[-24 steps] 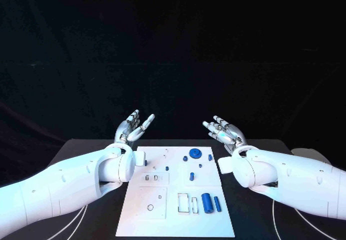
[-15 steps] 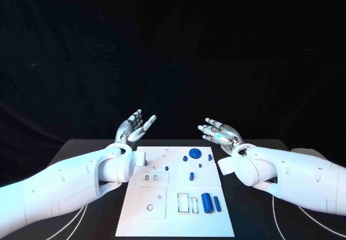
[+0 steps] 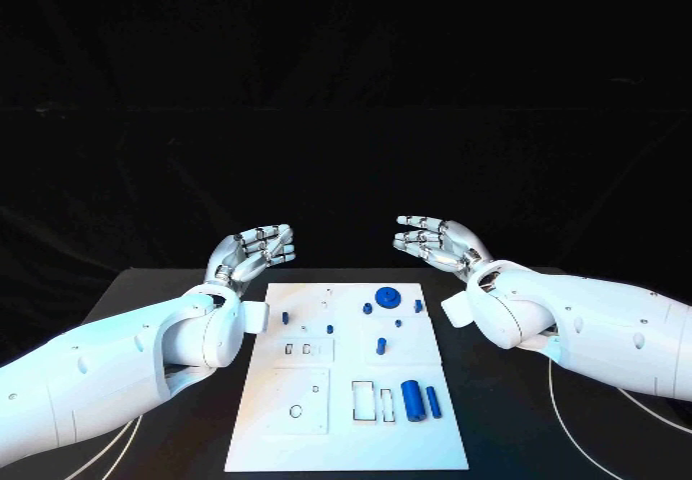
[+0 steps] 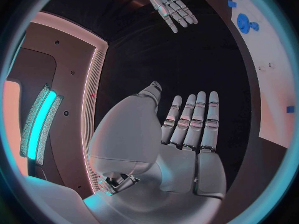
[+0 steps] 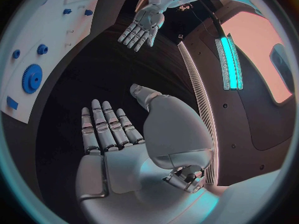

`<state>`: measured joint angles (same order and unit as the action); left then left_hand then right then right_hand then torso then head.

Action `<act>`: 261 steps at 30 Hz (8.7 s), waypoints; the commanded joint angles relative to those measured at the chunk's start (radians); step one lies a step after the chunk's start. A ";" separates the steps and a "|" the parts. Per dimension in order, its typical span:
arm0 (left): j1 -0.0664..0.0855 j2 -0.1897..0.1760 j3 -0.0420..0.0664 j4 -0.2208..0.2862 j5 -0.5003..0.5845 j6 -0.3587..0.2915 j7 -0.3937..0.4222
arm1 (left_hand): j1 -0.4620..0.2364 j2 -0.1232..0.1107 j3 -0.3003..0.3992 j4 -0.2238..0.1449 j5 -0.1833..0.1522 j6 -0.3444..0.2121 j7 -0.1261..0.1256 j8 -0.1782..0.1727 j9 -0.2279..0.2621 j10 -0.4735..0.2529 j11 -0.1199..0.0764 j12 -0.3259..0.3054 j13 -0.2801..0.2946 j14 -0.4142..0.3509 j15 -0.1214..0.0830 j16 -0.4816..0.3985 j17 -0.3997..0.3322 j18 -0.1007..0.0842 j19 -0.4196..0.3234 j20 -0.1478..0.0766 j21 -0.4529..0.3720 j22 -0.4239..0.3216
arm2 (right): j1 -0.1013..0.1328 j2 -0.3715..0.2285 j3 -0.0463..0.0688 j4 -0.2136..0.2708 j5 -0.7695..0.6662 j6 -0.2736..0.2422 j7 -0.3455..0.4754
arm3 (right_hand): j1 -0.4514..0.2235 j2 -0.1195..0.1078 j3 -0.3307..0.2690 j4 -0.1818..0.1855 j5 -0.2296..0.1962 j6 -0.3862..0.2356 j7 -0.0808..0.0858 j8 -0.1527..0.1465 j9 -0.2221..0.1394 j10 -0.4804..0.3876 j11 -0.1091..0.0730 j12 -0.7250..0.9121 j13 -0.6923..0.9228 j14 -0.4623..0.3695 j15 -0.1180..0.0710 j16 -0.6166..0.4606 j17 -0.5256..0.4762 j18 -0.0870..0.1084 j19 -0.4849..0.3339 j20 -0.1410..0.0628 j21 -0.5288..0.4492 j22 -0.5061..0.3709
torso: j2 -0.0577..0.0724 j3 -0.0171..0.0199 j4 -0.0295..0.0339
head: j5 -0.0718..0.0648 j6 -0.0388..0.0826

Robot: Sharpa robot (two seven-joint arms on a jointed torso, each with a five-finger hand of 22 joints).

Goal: Assemble the parts on the task board

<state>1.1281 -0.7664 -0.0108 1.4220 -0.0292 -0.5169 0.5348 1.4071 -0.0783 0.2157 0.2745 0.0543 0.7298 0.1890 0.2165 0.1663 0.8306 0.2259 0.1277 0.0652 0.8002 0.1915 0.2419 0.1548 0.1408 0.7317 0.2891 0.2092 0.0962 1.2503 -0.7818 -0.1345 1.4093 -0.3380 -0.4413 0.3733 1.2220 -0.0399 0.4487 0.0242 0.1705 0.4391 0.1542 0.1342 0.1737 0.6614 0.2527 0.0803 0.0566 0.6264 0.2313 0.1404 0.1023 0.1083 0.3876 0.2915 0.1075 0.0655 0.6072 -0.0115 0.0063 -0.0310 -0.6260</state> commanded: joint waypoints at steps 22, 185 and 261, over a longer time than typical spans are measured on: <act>0.042 -0.131 0.002 0.230 -0.005 0.096 -0.017 | 0.057 -0.034 0.050 -0.045 0.000 0.120 0.029 0.030 0.009 0.177 -0.051 -0.035 0.002 0.151 -0.055 0.041 0.076 0.045 0.236 -0.052 0.097 0.012 | 0.074 0.012 0.009 -0.018 -1.033 0.164 -0.317 | 0.037 -0.147 0.042 -0.041 -0.011 0.510 0.019 0.111 0.063 0.564 -0.157 -0.001 0.026 0.837 -0.223 0.384 0.270 0.073 0.776 -0.180 0.482 0.220 | 0.117 -0.0157 0.0406 | -0.040 0.007; 0.062 -0.172 0.004 0.268 0.003 0.117 -0.046 | 0.049 -0.038 0.063 -0.051 0.000 0.112 0.037 0.019 0.004 0.171 -0.046 -0.061 0.000 0.151 -0.056 0.028 0.091 0.041 0.278 -0.064 0.117 0.014 | 0.100 -0.092 0.040 0.040 -0.978 0.176 -0.511 | 0.028 -0.184 -0.093 0.102 0.049 0.396 -0.013 0.151 0.296 0.678 -0.199 1.073 1.080 0.908 -0.247 1.367 1.267 -0.096 1.147 -0.191 1.430 1.454 | 0.203 -0.0322 0.0796 | -0.067 0.050; 0.062 -0.162 0.004 0.248 0.004 0.122 -0.051 | 0.051 -0.037 0.066 -0.054 0.000 0.113 0.034 0.019 0.003 0.171 -0.047 -0.062 0.000 0.148 -0.056 0.024 0.094 0.042 0.279 -0.064 0.117 0.012 | 0.064 -0.041 0.036 -0.008 -1.281 0.127 -0.515 | 0.124 -0.142 -0.103 0.162 0.039 0.449 -0.018 0.241 0.307 0.909 -0.195 1.490 1.514 0.937 -0.239 1.422 1.430 -0.108 1.183 -0.189 1.463 1.505 | 0.203 -0.0349 0.0849 | -0.071 0.023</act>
<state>1.1888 -0.9303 -0.0080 1.6684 -0.0273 -0.4122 0.4795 1.4582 -0.1105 0.2748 0.2207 0.0542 0.8472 0.2157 0.2396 0.1712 1.0027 0.1770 0.0727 0.0659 0.9522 0.1344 0.2730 0.2475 0.1696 1.0042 0.2219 0.3241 0.1102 1.3176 -0.8236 -0.0964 1.3982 -1.5390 -0.2914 -0.1463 1.3340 -0.1829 0.3424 0.1861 0.2084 0.8797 0.1361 0.3706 0.4793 1.4649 0.0660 1.5665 1.3076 1.4666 -0.0007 1.5596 1.3074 0.0142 1.4663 0.1070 1.5665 1.3079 0.8103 -0.0463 0.0907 -0.1028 -0.6035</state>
